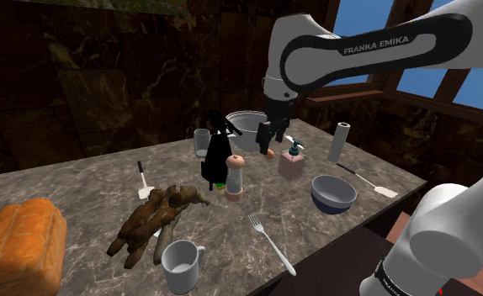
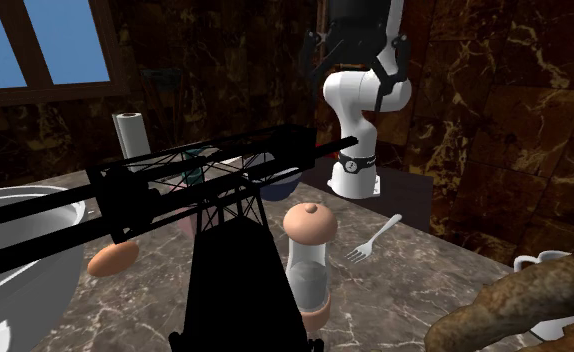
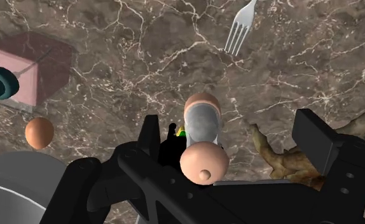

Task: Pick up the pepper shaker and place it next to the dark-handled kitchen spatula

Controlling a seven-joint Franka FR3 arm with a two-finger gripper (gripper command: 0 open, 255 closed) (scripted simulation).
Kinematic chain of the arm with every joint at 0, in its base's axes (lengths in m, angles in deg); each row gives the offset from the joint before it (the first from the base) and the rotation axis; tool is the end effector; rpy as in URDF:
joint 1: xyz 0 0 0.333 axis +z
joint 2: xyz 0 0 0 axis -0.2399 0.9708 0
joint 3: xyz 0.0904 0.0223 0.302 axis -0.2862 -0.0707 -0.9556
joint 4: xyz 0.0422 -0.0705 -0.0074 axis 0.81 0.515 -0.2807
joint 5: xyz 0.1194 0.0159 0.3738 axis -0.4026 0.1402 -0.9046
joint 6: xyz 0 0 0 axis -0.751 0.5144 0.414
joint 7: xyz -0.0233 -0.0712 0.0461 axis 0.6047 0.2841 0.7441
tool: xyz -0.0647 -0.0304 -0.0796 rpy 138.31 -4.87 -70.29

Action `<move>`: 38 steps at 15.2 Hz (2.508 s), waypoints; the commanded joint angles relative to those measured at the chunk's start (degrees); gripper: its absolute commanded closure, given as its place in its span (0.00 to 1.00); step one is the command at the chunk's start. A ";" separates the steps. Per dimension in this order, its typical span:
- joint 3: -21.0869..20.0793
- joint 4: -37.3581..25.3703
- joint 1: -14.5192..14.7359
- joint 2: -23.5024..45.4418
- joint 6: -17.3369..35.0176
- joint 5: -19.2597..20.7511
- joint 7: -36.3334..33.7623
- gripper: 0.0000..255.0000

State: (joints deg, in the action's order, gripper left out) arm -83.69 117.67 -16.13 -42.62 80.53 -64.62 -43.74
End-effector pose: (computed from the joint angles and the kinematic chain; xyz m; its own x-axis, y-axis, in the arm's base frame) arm 0.4181 0.0784 0.5184 0.9884 0.1455 0.0435 0.1431 -0.9883 0.0531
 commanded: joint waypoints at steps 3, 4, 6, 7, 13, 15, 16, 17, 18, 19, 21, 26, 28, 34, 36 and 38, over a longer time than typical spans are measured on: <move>-2.66 -3.87 -1.24 8.96 4.71 3.78 -4.26 0.00; -3.28 -5.00 -1.49 11.25 5.66 4.93 -5.51 0.00; -4.38 -7.52 -1.91 15.90 7.28 7.50 -8.11 0.00; -4.84 -8.91 -2.04 18.27 7.94 8.90 -9.46 0.00; -5.61 -13.18 -2.07 26.73 10.78 14.23 -14.17 0.00; -5.50 -12.34 -2.18 27.37 12.20 14.62 -14.43 0.00; -5.45 -11.95 -2.23 27.70 12.91 14.84 -14.56 0.00; -5.41 -11.56 -2.30 28.05 13.61 15.06 -14.70 0.00; -5.31 -10.98 -2.38 28.61 14.72 15.42 -14.94 0.00; -5.32 -10.98 -2.38 28.61 14.72 15.42 -14.94 0.00; -5.32 -10.98 -2.38 28.61 14.72 15.42 -14.94 0.00; -5.33 -10.98 -2.39 28.61 14.72 15.42 -14.94 0.00; -5.34 -10.99 -2.38 28.62 14.71 15.42 -14.97 1.00; -5.34 -10.97 -2.38 28.66 14.76 15.44 -14.99 1.00; -5.33 -10.98 -2.40 28.61 14.72 15.42 -14.94 1.00; -5.37 -11.76 -2.41 27.91 13.33 14.96 -14.45 1.00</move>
State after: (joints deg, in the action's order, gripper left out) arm -89.08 106.22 -18.51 -14.43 94.39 -49.49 -58.42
